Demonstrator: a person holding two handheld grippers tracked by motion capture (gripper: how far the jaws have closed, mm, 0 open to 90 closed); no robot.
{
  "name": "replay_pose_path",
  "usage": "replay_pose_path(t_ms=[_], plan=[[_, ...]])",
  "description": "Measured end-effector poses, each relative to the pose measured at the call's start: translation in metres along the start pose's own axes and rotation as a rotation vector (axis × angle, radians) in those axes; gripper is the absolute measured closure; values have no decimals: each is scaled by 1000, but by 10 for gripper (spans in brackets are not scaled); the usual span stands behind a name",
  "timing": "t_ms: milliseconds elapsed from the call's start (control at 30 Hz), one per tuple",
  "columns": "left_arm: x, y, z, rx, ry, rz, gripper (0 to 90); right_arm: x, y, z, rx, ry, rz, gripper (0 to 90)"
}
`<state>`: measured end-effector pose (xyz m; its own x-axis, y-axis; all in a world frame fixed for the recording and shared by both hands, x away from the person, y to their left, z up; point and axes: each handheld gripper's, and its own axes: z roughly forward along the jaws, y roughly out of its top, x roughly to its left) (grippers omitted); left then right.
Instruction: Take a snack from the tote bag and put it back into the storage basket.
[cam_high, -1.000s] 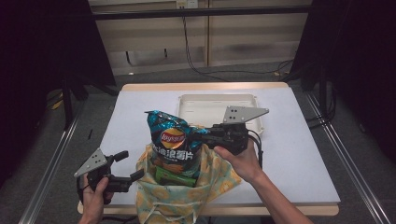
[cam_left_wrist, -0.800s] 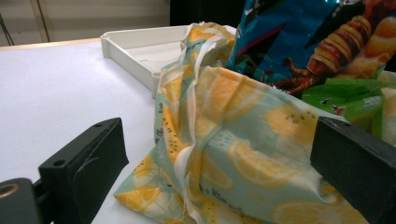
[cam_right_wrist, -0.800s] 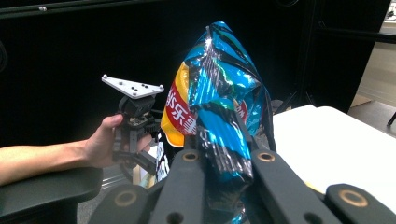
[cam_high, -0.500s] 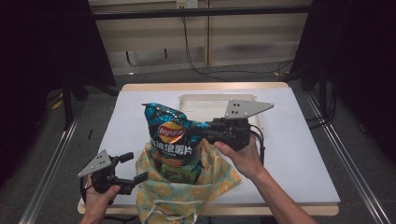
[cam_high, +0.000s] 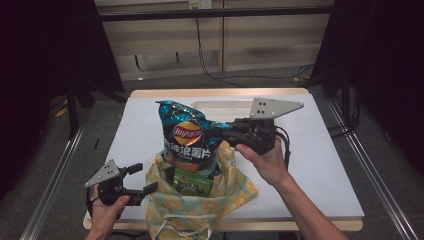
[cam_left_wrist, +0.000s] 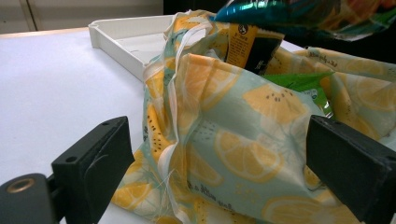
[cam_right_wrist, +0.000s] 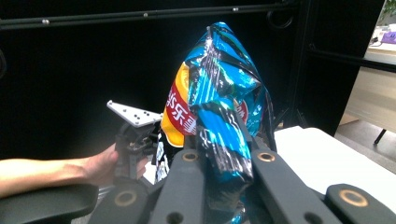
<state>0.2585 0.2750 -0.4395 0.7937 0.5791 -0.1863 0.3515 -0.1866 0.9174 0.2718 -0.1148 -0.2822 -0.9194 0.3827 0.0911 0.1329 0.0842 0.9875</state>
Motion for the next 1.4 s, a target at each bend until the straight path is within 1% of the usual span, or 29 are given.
replay_pose_path(t_ms=[67,133,167,200,333,433,467,500,533,567,600,667,733,800,867,900,933,967,1000,1033,1067,1100,1133,1167,1200,1333,1367,1400], plan=[[0,0,0,0,3,2,76,-4,3,-2,-14,3,0,882],[-1,0,0,1,6,0,76,-4,4,-2,-17,5,5,882],[0,0,0,1,1,5,76,-5,6,-2,-21,5,-1,882],[-1,0,1,6,10,10,76,-5,7,-2,-24,9,-3,882],[-1,0,0,3,4,12,75,-8,16,-2,-46,17,-12,883],[0,0,0,0,4,11,75,-12,27,-4,-58,13,-25,882],[-1,0,-1,3,35,10,75,-13,31,-4,-61,10,-28,882],[-1,0,-1,1,34,5,75,-15,34,-5,-64,8,-31,882],[1,0,-1,-3,5,11,75,-17,37,-6,-70,6,-33,882],[1,-1,-2,0,8,8,74,-21,42,-9,-80,-1,-34,882],[1,-1,-2,-1,12,7,74,-22,43,-10,-84,-4,-30,882],[2,-2,-3,-8,6,0,73,-24,44,-12,-89,-7,-31,882],[3,-2,-3,-3,19,-3,73,-31,47,-16,-98,-15,-27,882],[3,-3,-2,0,20,-6,73,-33,49,-17,-98,-18,-25,883],[2,-2,-1,4,42,0,73,-40,53,-19,-105,-29,-25,882],[2,-2,-2,4,45,1,73,-48,56,-20,-102,-41,-23,883],[1,-2,-2,5,43,-2,73,-48,56,-20,-102,-41,-23,883],[3,-3,-3,0,7,3,72,-55,58,-21,-92,-57,-20,883],[3,-3,-3,0,7,3,70,-55,58,-21,-92,-57,-20,883],[3,-3,-3,-2,5,2,70,-60,58,-21,-88,-67,-18,883],[2,-2,-3,-4,2,2,62,-70,58,-21,-82,-82,-9,883],[1,-2,-3,4,12,4,62,-70,58,-21,-82,-82,-9,883],[0,-2,-2,-1,7,1,62,-79,58,-22,-76,-93,-3,883],[0,-2,-2,-1,6,5,62,-79,58,-22,-76,-93,-3,883],[0,-2,-3,-3,8,5,62,-83,58,-22,-76,-98,-1,883],[1,-2,-4,-6,8,3,60,-101,56,-21,-63,-125,14,883],[0,-2,-4,-10,12,-9,57,-105,54,-20,-59,-138,19,883],[1,-2,-4,-22,-6,-15,57,-109,53,-20,-58,-141,24,883]])
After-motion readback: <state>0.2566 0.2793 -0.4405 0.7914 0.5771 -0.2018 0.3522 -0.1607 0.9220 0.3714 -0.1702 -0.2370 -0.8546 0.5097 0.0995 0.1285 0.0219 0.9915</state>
